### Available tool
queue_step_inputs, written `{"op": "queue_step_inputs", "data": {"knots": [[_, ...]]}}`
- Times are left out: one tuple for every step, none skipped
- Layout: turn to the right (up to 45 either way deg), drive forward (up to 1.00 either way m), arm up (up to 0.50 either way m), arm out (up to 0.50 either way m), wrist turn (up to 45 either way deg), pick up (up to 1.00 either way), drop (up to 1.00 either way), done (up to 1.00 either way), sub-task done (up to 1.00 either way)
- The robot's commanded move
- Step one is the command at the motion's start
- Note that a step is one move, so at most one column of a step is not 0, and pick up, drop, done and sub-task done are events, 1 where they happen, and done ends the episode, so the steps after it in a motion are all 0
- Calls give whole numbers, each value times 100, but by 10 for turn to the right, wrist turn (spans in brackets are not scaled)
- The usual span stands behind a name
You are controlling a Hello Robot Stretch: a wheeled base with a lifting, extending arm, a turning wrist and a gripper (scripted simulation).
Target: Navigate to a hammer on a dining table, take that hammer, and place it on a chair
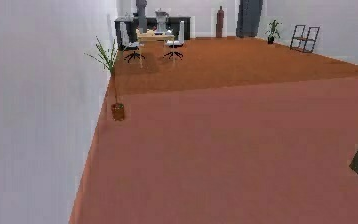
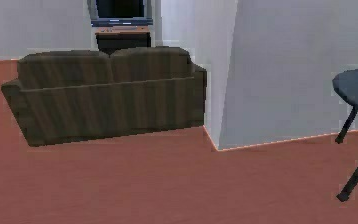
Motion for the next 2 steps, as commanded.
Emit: {"op": "queue_step_inputs", "data": {"knots": [[0,100,0,0,0,0,0,0,0],[0,100,0,0,0,0,0,0,0]]}}
